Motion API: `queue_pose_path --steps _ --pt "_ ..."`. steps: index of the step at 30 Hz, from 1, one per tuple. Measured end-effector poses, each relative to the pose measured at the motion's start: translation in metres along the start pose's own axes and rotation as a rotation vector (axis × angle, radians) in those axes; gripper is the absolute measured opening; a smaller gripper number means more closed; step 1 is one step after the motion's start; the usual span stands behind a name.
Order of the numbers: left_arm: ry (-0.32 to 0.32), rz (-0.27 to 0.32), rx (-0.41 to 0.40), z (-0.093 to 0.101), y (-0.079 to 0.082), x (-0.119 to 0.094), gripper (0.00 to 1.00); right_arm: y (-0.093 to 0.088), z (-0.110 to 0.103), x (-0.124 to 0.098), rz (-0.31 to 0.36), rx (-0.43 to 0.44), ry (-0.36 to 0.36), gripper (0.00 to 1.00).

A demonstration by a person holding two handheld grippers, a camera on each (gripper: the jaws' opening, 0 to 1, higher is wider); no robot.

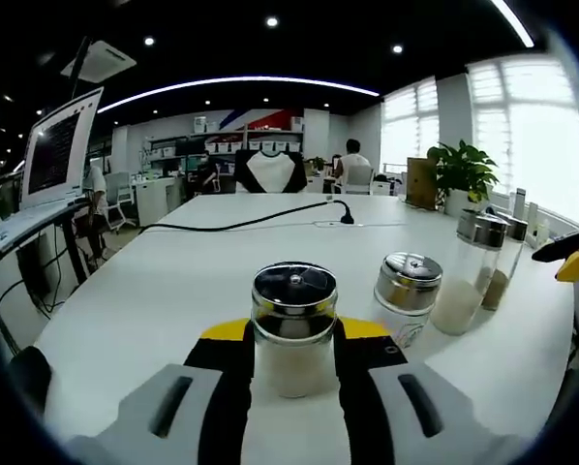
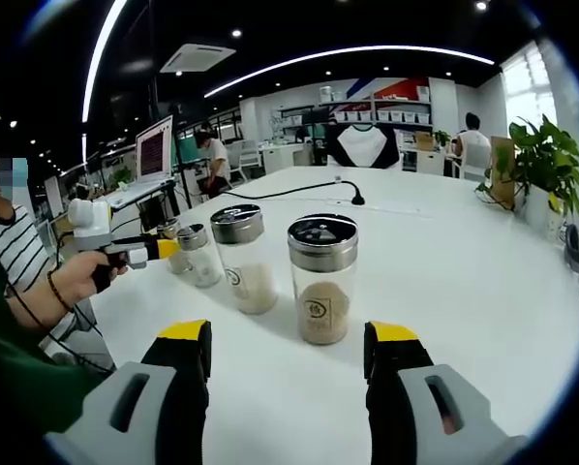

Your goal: Rotate the seasoning bottle until the label or dispensing opening points toward the visible target arrow and the bottle remains upright within the marked orientation range

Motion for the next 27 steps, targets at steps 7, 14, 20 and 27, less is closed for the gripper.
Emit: queue_pose_path --steps 7,14,20,27 --pt "-0.007 0.003 0.005 -0.0009 0.0004 0.0007 0.34 0.0008 -0.0006 0.0006 0.002 -0.001 0.002 0.64" --pt "-0.010 0.004 0.007 -0.0017 0.0007 0.0017 0.34 -0.0003 -0.0007 -0.0001 -0.001 0.001 0.000 0.64" --pt "-0.018 0.002 0.011 -0.0028 0.0007 0.0022 0.34 -0.0001 0.0002 -0.0004 0.003 0.001 -0.004 0.64" --pt "-0.028 0.006 0.015 -0.0058 -0.0003 0.0030 0.34 -0.0014 -0.0009 -0.0006 0.005 0.004 0.001 0.64"
Point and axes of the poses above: the point that each gripper's makers call its tool centre point, and the gripper's own axes: x roughly forward along the fingers, z roughly to its right, y roughly out of its top, the point moved 10 cm from there along -x, roughly backward along the fingers, and after that the axes turned 8 degrees about -x, right-handed, at the moved point
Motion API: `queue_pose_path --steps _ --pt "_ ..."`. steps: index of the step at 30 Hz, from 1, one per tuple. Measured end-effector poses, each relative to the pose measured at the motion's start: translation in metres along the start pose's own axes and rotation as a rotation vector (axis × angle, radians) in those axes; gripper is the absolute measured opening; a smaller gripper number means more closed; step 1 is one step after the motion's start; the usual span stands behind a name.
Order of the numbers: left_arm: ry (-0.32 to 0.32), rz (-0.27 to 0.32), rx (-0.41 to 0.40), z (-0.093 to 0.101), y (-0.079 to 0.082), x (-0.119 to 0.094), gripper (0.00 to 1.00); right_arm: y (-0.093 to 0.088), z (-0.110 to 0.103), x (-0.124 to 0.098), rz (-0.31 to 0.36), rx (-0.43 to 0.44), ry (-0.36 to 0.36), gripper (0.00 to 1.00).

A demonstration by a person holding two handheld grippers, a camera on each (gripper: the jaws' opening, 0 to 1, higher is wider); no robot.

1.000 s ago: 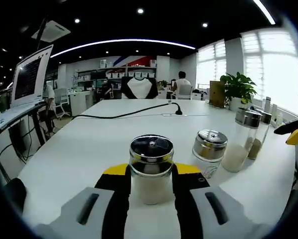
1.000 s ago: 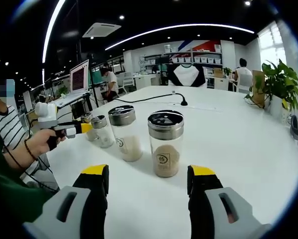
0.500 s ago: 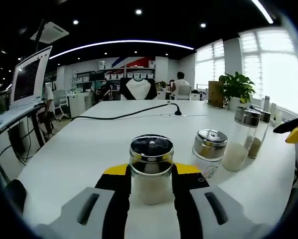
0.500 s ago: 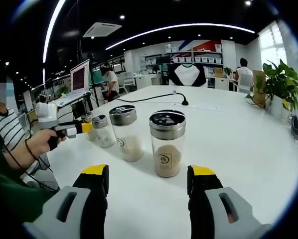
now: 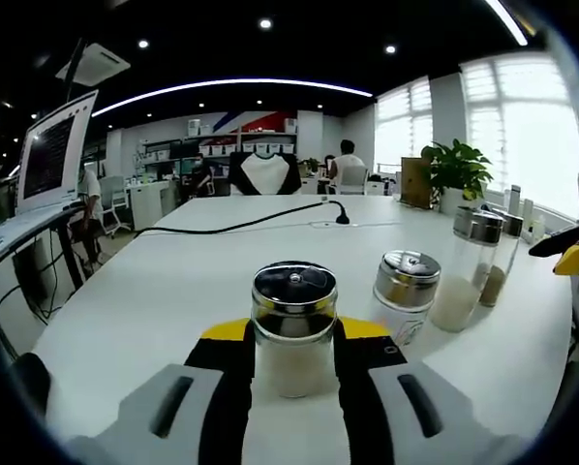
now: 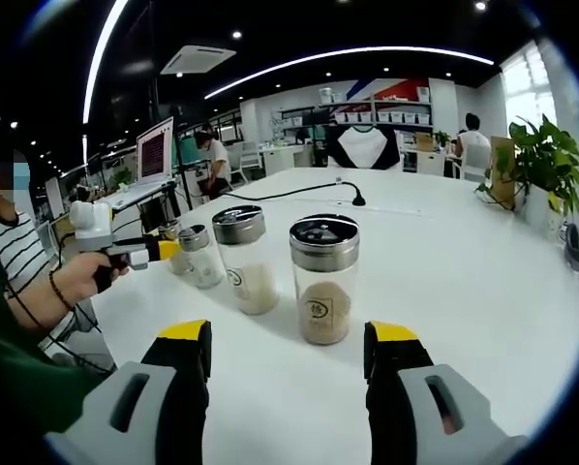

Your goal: Rotate the seasoning bottle until the label or dispensing opening points toward the visible target arrow and the bottle remains upright within the marked orientation range

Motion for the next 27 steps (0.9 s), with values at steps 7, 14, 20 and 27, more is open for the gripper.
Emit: queue_pose_path --steps 7,14,20,27 --pt "-0.025 -0.003 0.005 -0.003 -0.001 0.000 0.34 0.000 0.002 0.000 0.001 0.004 -0.006 0.64" --pt "-0.057 0.002 0.011 -0.004 -0.002 -0.001 0.33 -0.001 0.001 0.000 0.002 0.006 -0.002 0.64" --pt "-0.088 -0.002 0.023 -0.006 -0.001 -0.002 0.33 -0.002 0.002 -0.001 0.001 0.008 -0.008 0.64" --pt "-0.140 -0.012 0.039 -0.011 0.000 -0.001 0.33 -0.002 0.002 -0.001 -0.002 0.003 -0.007 0.64"
Point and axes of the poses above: the point that each gripper's makers call its tool centre point, and the gripper's own axes: x roughly forward along the fingers, z roughly to its right, y roughly out of its top, the point moved 10 cm from there along -x, roughly backward along the fingers, and after that the axes turned 8 degrees about -x, right-handed, at the moved point
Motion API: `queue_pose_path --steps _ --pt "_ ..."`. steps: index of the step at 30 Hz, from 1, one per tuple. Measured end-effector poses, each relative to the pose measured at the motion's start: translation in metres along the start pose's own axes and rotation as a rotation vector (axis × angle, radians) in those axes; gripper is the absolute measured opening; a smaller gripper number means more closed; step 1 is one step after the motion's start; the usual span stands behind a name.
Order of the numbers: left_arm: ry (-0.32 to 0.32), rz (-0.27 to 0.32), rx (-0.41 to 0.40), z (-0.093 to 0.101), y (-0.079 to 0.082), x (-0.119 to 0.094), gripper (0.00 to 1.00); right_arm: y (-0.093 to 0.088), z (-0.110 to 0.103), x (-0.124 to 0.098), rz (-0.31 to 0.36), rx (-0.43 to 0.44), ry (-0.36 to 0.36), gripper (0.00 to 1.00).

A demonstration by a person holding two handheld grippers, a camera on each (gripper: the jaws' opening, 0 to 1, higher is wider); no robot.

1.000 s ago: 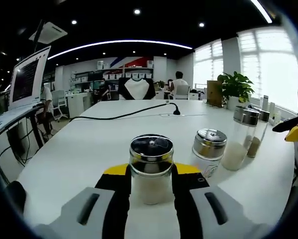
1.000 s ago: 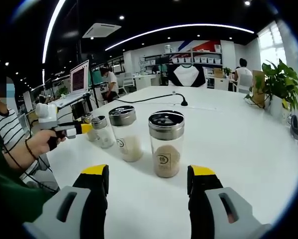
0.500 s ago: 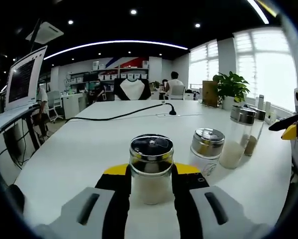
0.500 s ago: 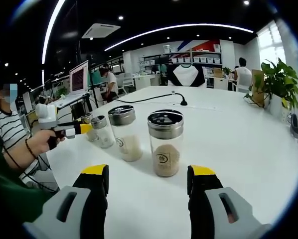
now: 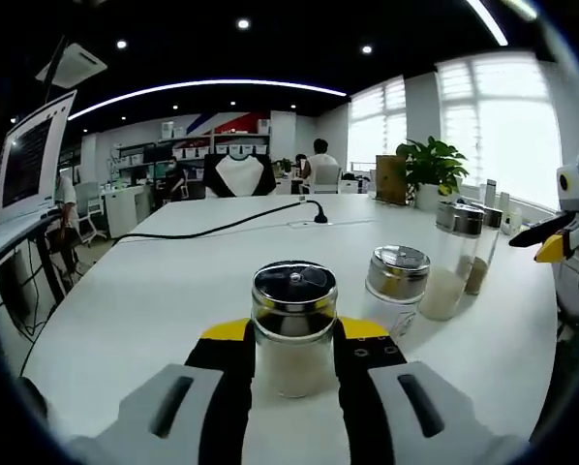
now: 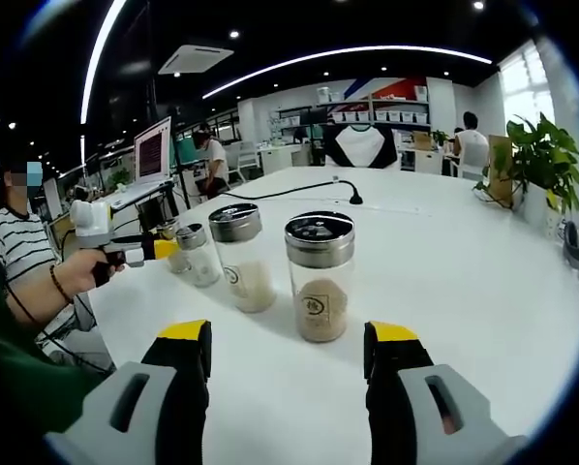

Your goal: Rotate the seasoning bottle until the label or dispensing opening points toward the visible target arrow and the bottle remains upright within the marked orientation range

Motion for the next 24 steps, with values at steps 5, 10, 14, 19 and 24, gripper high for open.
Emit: queue_pose_path --steps 5,10,14,19,24 --pt "-0.043 -0.003 0.015 -0.003 0.000 0.000 0.33 0.001 -0.001 0.001 0.000 -0.001 0.007 0.64" --pt "-0.087 -0.007 0.031 -0.005 0.001 0.001 0.33 0.002 0.000 0.000 -0.001 0.002 0.002 0.64" --pt "-0.115 -0.007 0.041 -0.007 0.001 0.002 0.33 0.002 -0.002 0.000 -0.004 -0.002 0.010 0.62" --pt "-0.164 -0.017 0.052 -0.012 0.003 0.003 0.33 0.002 -0.002 0.000 -0.002 -0.004 0.008 0.64" --pt "-0.208 -0.027 0.065 -0.016 0.004 0.004 0.33 0.004 -0.001 -0.001 0.010 -0.008 0.006 0.64"
Point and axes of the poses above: the point that each gripper's makers call its tool centre point, and the gripper's own axes: x roughly forward along the fingers, z roughly to its right, y roughly out of its top, the point moved 10 cm from there along -x, roughly backward along the fingers, and after that the axes turned 8 degrees about -x, right-handed, at the moved point
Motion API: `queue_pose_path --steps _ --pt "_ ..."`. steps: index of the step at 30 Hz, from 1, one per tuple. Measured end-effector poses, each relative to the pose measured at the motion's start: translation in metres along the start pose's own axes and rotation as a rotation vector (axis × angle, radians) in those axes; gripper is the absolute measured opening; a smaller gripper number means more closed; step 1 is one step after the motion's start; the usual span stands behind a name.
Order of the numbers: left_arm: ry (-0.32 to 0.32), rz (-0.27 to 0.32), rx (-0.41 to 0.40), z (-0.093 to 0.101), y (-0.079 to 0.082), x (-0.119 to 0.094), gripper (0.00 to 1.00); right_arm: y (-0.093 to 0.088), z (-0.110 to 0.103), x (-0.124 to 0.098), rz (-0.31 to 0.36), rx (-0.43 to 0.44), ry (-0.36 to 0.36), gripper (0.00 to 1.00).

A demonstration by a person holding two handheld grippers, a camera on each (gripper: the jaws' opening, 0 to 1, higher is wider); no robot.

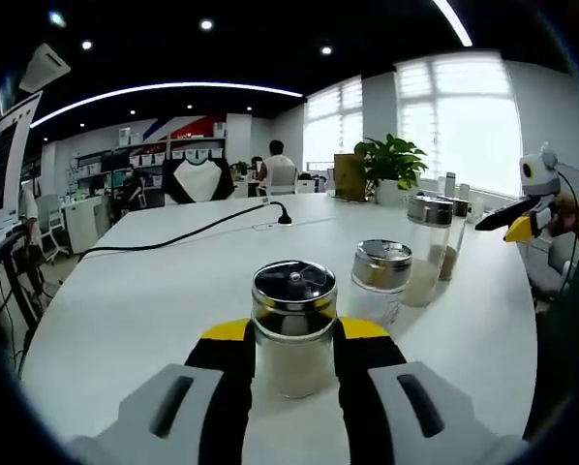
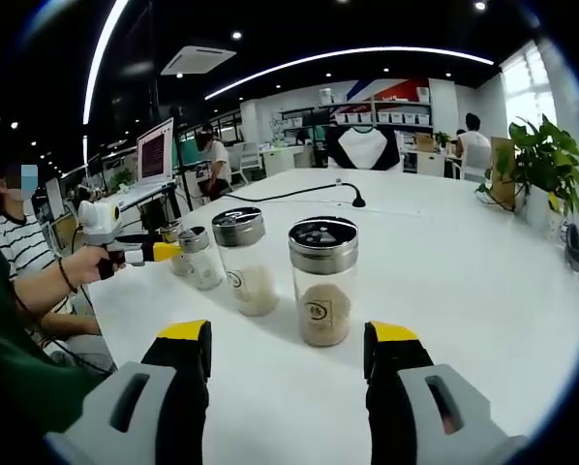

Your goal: Rotate the seasoning bottle until the label or dispensing opening points toward the visible target arrow and the bottle remains upright within the marked orientation range

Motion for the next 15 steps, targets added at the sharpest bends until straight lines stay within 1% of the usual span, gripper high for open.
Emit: queue_pose_path --steps 5,7,12,15 --pt "-0.038 -0.004 0.012 -0.0020 0.0005 0.0002 0.33 -0.0008 -0.0005 0.0000 -0.005 0.001 0.001 0.64" --pt "-0.076 -0.008 0.021 -0.0037 0.0007 0.0006 0.33 -0.0008 -0.0005 -0.0002 -0.005 -0.001 0.002 0.64" --pt "-0.112 -0.024 0.038 -0.0064 0.0029 0.0015 0.33 0.0006 -0.0002 -0.0009 0.004 -0.005 0.001 0.65" --pt "-0.132 -0.032 0.044 -0.0076 0.0033 0.0018 0.33 0.0026 -0.0015 -0.0013 0.014 -0.009 0.000 0.68"
Point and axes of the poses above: the point that each gripper's makers call its tool centre point, and the gripper's own axes: x roughly forward along the fingers, z roughly to its right, y roughly out of its top, the point moved 10 cm from there along -x, roughly backward along the fingers, and after that the axes turned 8 degrees about -x, right-handed, at the moved point
